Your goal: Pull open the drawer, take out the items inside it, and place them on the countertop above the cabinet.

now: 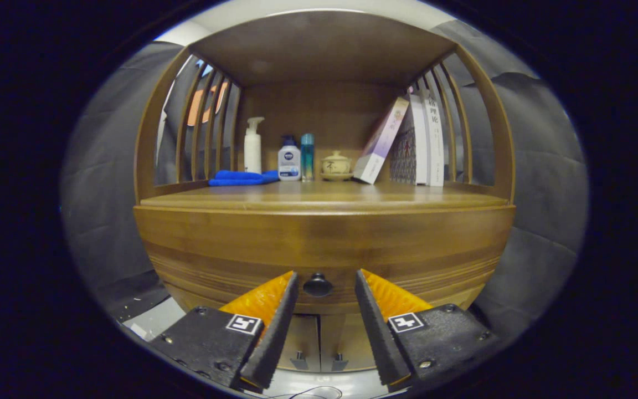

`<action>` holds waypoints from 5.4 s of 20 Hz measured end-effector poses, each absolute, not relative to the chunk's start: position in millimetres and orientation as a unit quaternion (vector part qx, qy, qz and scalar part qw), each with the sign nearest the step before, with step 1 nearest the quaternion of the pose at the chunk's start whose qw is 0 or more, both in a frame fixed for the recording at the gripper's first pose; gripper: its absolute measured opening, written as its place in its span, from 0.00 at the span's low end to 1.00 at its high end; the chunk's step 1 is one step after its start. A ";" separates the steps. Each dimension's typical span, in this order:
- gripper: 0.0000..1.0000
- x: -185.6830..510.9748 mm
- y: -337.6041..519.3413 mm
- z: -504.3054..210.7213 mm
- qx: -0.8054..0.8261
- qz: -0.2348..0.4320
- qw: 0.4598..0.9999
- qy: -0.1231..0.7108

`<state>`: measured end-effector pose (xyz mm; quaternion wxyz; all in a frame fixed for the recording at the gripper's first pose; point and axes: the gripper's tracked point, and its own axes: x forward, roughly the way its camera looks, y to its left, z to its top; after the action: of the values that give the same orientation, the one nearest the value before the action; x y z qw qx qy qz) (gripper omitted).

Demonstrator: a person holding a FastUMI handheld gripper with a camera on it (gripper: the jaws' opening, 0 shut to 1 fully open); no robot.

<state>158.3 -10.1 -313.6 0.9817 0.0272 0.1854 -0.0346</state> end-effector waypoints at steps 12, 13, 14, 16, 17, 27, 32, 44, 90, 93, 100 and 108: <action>0.24 165.0 -10.2 -321.4 0.035 -0.046 0.977 0.206; 0.23 165.0 -9.4 -322.3 0.038 -0.045 0.976 0.209; 0.23 165.1 -9.3 -322.3 0.039 -0.046 0.976 0.210; 0.22 162.1 -10.8 -322.0 0.026 -0.046 0.976 0.210; 0.22 155.7 -10.1 -321.4 0.019 -0.047 0.977 0.208; 0.22 85.6 -6.5 -312.0 0.017 -0.045 0.976 0.211; 0.22 55.0 -6.1 -308.0 0.012 -0.039 0.977 0.209; 0.22 2.2 -3.7 -304.7 0.030 -0.028 0.976 0.215; 0.80 145.3 -16.6 -294.9 0.052 -0.006 0.856 0.514; 0.69 140.1 -7.1 -303.8 0.061 -0.001 0.834 0.548; 0.40 141.2 -10.3 -312.9 0.043 -0.023 0.810 0.585; 0.21 131.6 -7.6 -291.6 0.052 -0.004 0.807 0.589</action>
<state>131.6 -7.6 -291.6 0.8067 0.0525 0.5886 -0.0039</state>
